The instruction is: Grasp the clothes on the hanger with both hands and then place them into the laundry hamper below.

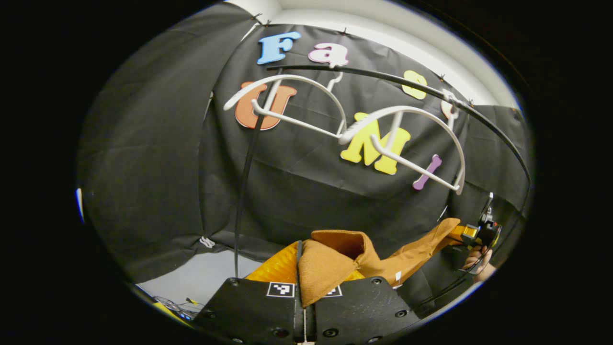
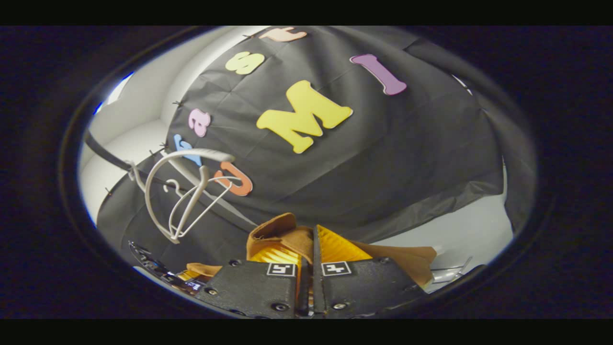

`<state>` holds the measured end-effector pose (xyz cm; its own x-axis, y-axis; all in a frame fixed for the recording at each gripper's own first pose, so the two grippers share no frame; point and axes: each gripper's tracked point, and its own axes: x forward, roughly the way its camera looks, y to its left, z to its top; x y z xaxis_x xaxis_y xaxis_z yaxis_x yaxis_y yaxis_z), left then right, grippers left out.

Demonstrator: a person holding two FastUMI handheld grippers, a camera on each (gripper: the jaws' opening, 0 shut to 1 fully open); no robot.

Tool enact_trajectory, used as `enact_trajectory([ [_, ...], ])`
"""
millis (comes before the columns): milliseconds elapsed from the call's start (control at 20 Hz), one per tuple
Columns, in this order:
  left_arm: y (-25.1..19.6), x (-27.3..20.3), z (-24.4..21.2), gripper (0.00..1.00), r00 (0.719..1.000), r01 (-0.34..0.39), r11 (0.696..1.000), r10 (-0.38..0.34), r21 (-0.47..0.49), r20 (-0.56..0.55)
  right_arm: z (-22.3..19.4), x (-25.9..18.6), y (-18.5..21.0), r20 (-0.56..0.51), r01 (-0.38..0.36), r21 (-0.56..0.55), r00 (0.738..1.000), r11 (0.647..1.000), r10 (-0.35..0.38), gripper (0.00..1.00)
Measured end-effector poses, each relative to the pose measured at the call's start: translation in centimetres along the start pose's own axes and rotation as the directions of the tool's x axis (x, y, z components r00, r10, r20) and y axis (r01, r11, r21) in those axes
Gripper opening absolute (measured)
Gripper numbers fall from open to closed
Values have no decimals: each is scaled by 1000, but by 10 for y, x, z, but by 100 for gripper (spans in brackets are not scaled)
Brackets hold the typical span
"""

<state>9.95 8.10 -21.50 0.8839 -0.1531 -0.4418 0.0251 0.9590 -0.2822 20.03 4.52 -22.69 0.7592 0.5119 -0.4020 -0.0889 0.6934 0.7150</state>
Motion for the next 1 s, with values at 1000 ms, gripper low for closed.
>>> enact_trajectory([
  [1000,-140,-54,24,5,975,210,962,-220,177,41,-101,-71,186,-47,-223,-191,975,956,218,5],
])
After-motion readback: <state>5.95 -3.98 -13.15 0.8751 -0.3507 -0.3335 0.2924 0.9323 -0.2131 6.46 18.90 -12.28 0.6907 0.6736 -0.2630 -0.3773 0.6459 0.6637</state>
